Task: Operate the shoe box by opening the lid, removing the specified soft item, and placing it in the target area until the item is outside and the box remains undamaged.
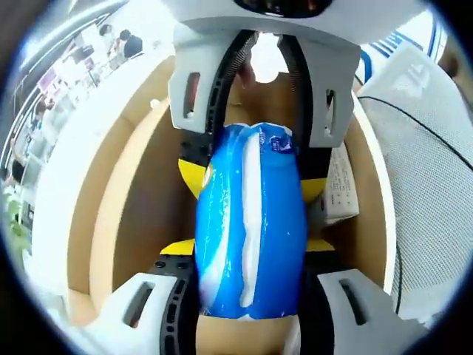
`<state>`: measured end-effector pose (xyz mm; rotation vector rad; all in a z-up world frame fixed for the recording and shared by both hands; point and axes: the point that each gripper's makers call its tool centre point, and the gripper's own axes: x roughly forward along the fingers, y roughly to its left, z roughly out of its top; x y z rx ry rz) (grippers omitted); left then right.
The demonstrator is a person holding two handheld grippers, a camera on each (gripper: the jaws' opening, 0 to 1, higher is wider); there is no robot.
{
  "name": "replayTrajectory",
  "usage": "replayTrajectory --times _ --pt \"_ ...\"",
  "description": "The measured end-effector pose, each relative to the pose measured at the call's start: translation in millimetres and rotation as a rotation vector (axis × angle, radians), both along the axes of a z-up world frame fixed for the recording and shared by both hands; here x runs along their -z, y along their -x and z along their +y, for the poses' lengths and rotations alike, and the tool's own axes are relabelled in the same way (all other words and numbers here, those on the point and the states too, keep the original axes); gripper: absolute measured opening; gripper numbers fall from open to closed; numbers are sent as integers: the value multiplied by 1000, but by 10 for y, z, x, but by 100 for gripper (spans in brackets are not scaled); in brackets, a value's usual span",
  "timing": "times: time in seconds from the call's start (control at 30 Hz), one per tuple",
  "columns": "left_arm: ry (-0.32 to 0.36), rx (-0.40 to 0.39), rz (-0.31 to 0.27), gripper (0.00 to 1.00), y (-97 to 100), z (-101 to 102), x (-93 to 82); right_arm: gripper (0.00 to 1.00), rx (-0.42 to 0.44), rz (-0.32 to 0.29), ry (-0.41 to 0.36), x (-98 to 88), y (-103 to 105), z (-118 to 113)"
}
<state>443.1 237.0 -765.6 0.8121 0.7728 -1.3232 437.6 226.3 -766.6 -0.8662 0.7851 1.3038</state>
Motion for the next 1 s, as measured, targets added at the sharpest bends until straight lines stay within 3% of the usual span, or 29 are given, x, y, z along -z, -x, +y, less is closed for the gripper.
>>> replayTrajectory --times 0.63,1.0 --pt "38 17 -57 49 61 -120 -423 44 8 -59 -6 -433 62 -116" --pt "43 44 -81 49 130 -206 -587 44 26 -85 -7 -589 137 -184"
